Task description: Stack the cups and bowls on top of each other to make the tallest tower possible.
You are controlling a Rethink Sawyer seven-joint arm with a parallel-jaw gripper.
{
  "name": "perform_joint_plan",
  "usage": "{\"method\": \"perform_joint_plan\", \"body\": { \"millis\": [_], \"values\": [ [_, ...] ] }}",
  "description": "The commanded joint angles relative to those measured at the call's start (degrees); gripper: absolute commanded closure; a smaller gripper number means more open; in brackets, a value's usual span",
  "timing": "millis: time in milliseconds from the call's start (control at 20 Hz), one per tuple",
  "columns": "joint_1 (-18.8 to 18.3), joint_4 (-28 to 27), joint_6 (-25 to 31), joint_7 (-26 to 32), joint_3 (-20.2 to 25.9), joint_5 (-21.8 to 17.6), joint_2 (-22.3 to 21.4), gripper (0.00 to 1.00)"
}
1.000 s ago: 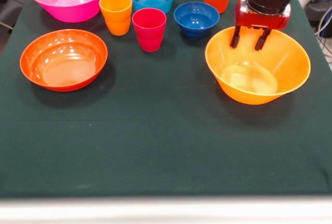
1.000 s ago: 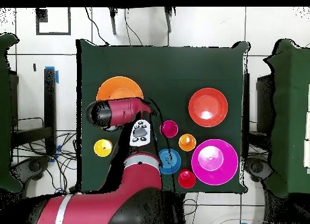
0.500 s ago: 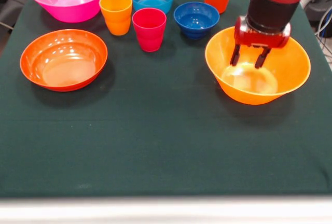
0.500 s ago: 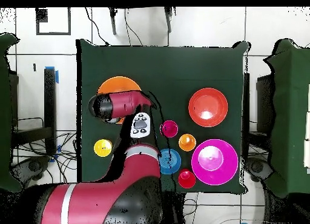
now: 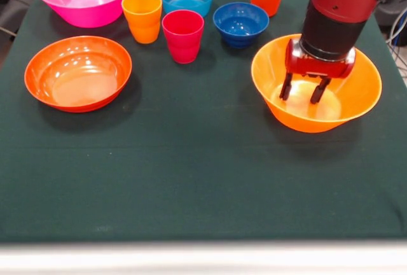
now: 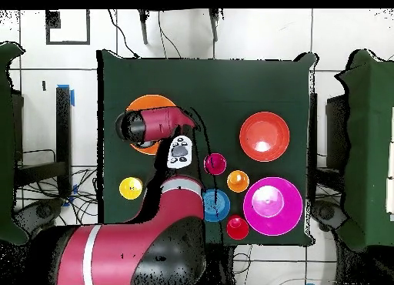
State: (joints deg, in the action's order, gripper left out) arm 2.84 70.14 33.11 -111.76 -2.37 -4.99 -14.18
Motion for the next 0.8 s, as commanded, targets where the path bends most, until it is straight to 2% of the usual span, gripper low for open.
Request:
{"method": "perform_joint_plan", "body": {
  "millis": [50, 200, 300, 800],
  "values": [
    [-1.3, -3.3, 0.0, 4.6, 2.6, -6.0, 3.2, 0.00],
    [-2.1, 0.8, -1.1, 6.2, 2.4, -7.4, 0.8, 0.00],
    [-2.6, 1.5, -1.1, 7.0, 2.4, -8.2, 0.2, 0.00],
    [-5.1, -2.8, 1.5, 9.0, 2.8, -10.9, 1.9, 0.00]
  ]
}}
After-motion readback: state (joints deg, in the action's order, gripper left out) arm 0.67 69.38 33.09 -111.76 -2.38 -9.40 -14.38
